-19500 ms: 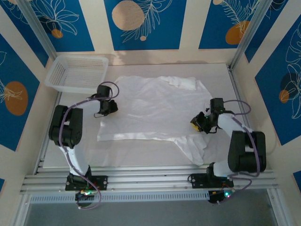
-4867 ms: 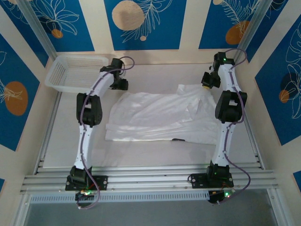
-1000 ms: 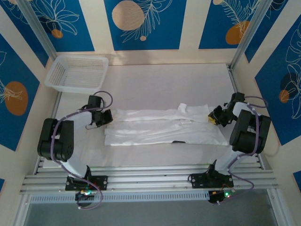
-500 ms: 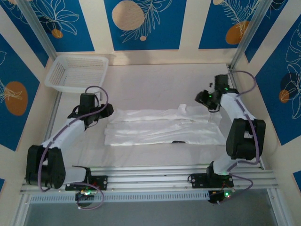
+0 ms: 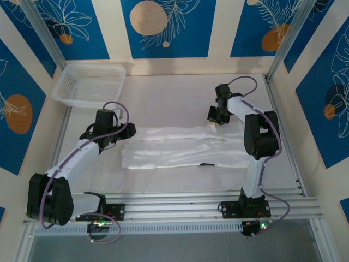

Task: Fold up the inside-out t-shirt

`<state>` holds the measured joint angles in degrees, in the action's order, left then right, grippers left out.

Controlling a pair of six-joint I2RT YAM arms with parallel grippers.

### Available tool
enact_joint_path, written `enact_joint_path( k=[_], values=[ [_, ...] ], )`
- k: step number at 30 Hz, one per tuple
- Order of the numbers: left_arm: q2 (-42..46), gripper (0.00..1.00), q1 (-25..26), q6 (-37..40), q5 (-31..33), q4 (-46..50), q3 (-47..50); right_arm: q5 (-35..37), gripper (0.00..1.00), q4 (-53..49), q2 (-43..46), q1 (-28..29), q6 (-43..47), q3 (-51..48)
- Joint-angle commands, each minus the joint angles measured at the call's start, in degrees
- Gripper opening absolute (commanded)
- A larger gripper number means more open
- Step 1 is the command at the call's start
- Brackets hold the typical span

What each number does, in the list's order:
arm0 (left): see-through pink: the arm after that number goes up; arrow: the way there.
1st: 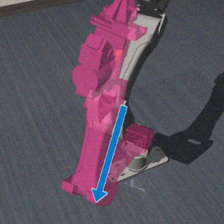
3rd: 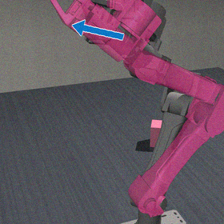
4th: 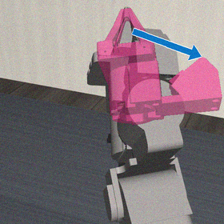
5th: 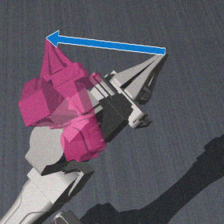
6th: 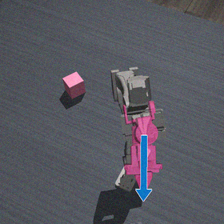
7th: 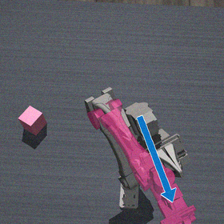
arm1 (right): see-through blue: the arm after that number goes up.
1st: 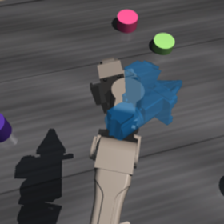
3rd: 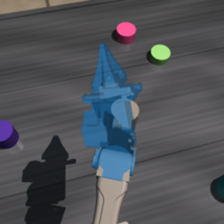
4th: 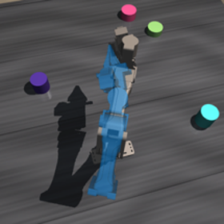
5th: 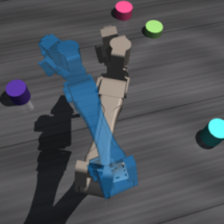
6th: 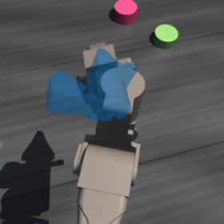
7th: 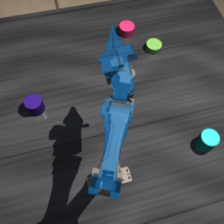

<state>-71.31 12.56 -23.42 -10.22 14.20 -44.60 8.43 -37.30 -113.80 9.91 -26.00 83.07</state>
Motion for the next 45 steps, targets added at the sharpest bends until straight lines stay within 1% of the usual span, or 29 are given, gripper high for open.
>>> enact_joint_path(
  k=[1, 4, 7, 9, 10, 11, 12, 13, 15, 16, 18, 20, 21, 24, 26, 28, 31, 33, 34, 37, 41, 42, 45],
  values=[
    [-0.08, 0.53, 0.35, 1.27, 0.99, 0.78, 0.14, 0.12, 0.00, -1.72, 7.46, 0.52, -1.36, -2.67],
    [-0.58, 0.53, 0.34, 1.51, 1.01, 1.05, -0.38, -1.21, 0.00, 0.14, 16.23, 1.31, -5.47, -12.63],
    [-0.83, 0.53, 0.33, 1.71, 1.48, 1.18, -0.27, 0.17, 0.00, 5.08, 30.05, 4.87, -13.65, -30.28],
    [-0.95, 0.54, 0.44, 1.55, 1.57, 0.60, 0.24, 0.27, 0.00, 8.81, 40.16, 9.38, -20.62, -42.54],
    [-1.20, 0.54, 0.45, 1.54, 1.46, 0.12, 0.43, -0.28, 0.09, 10.00, 43.76, 11.28, -23.02, -46.51],
    [-1.52, 0.54, 0.42, 1.53, 1.24, -0.24, 0.48, -1.69, 0.21, 10.33, 47.16, 12.23, -24.88, -49.32],
    [-1.95, 0.54, 0.40, 1.45, 1.14, -0.50, 0.27, -3.09, 0.28, 8.82, 50.06, 12.03, -25.69, -50.05],
    [-2.28, 0.54, 0.50, 1.41, 0.97, -0.49, -0.01, -2.86, 0.31, 6.55, 52.23, 11.64, -25.37, -49.09],
    [-2.36, 0.54, 0.62, 1.52, 0.73, -0.57, -0.46, 1.18, 0.39, 2.29, 56.20, 10.25, -22.25, -44.38],
    [-2.28, 0.54, 0.68, 1.61, 0.81, -0.53, -0.57, 2.77, 0.40, 2.25, 56.73, 8.88, -20.21, -42.49],
    [-1.92, 0.54, 0.76, 1.64, 0.95, -0.70, -0.66, 2.96, 0.41, 3.48, 53.97, 3.74, -15.47, -38.54],
    [-1.62, 0.54, 0.91, 1.49, 0.86, -0.52, -0.74, 1.87, 0.41, 2.89, 47.64, -0.61, -11.47, -33.61],
    [-1.35, 0.54, 1.02, 1.45, 0.90, -0.41, -0.67, 2.75, 0.42, 2.36, 44.04, -1.55, -9.26, -31.08],
    [-0.26, 0.55, 1.49, 1.62, 0.90, -0.29, 0.07, 6.01, 0.46, 2.45, 35.42, -2.18, -4.57, -26.39],
    [0.23, 0.55, 1.61, 1.80, 0.81, -0.20, 0.37, 6.29, 0.48, 2.40, 30.94, -1.90, -3.09, -24.28],
    [0.27, 0.56, 1.73, 1.71, 0.81, -0.22, 0.48, 6.66, 0.48, 2.48, 27.20, -0.77, -2.29, -22.86],
    [-0.18, 0.56, 1.87, 1.54, 0.73, -0.18, 0.25, 11.29, 0.49, 3.08, 22.03, 1.50, -1.43, -22.32],
    [-0.40, 0.56, 1.95, 1.51, 0.81, -0.16, 0.13, 11.77, 0.48, 2.46, 18.89, 1.65, -1.79, -21.66],
    [-0.46, 0.56, 2.00, 1.53, 0.90, -0.18, 0.06, 11.62, 0.46, 2.17, 17.94, 1.71, -2.04, -21.43],
    [-0.88, 0.56, 2.04, 1.75, 1.37, 0.20, -0.22, 12.68, 0.28, 1.14, 16.96, 1.89, -3.04, -21.31],
    [-1.21, 0.56, 2.07, 1.80, 1.53, 0.29, -0.31, 12.61, 0.04, 0.37, 18.82, 0.07, -3.70, -22.16],
    [-1.37, 0.56, 2.03, 1.88, 1.56, 0.27, -0.31, 12.59, 0.00, -0.06, 19.75, -0.35, -3.79, -22.45],
    [-1.74, 0.56, 2.06, 1.89, 1.53, 0.33, -0.31, 13.41, 0.00, -0.49, 24.09, -0.91, -3.95, -24.38]
  ],
)
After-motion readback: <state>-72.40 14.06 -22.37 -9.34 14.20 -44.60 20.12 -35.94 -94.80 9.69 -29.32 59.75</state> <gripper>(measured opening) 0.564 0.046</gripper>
